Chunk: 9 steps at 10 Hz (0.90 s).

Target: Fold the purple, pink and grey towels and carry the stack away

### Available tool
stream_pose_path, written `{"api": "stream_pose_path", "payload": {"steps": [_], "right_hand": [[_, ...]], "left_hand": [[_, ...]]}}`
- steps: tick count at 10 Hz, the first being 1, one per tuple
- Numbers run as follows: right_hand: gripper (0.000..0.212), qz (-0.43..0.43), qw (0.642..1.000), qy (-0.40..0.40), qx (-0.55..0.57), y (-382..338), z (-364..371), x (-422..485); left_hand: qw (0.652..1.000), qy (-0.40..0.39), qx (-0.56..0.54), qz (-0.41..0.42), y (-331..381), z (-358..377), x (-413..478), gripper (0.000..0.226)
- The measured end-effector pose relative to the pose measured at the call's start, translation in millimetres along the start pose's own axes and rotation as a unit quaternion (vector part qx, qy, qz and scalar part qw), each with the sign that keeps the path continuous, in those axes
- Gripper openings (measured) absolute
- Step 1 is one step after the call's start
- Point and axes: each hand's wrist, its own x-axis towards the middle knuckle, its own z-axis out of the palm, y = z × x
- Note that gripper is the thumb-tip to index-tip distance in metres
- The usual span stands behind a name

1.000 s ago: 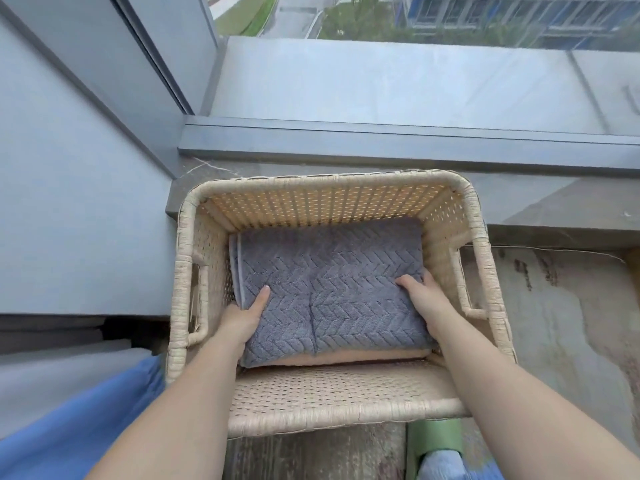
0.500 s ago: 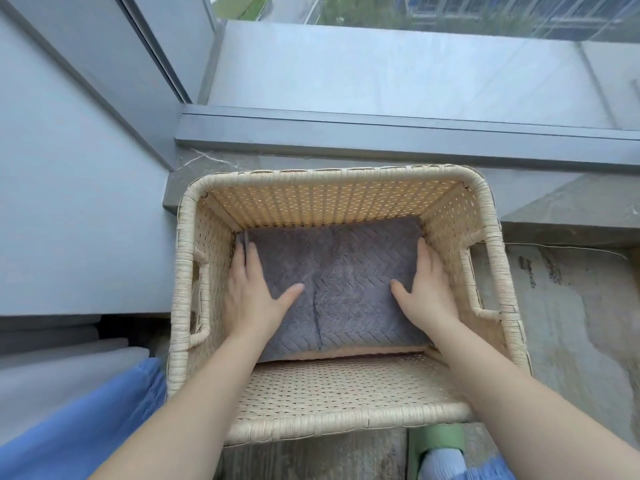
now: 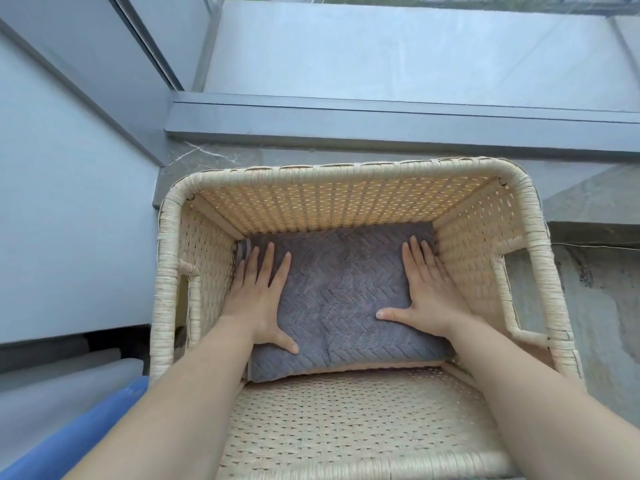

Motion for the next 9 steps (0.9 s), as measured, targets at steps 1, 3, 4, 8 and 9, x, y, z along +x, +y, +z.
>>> {"api": "stream_pose_path", "payload": {"steps": [1,3,4,8,9], "right_hand": [[0.130,-0.005,1.000,-0.003,-0.007,3,12,10],[0.132,-0.007,1.000,-0.014,-0.021,8,25,20],[0.131,-0.007,1.000,-0.021,-0.019,8,25,20],[0.062,0.030,0.977,0.078,0.197,-35,-27,-44],[0.024,0.027,0.949,0.127,0.286,-60,-57,-80]], "left_hand": [[1.000,0.015,-0.002,-0.005,-3,13,5,0.162],[1.000,0.010,-0.013,-0.012,-8,30,14,0.160],[1.000,0.006,-0.005,-0.013,-7,30,16,0.160],[0.963,0.188,-0.193,-0.019,35,-77,-33,0.080],[0.900,0.286,-0.330,0.021,45,-119,-81,0.035]]}}
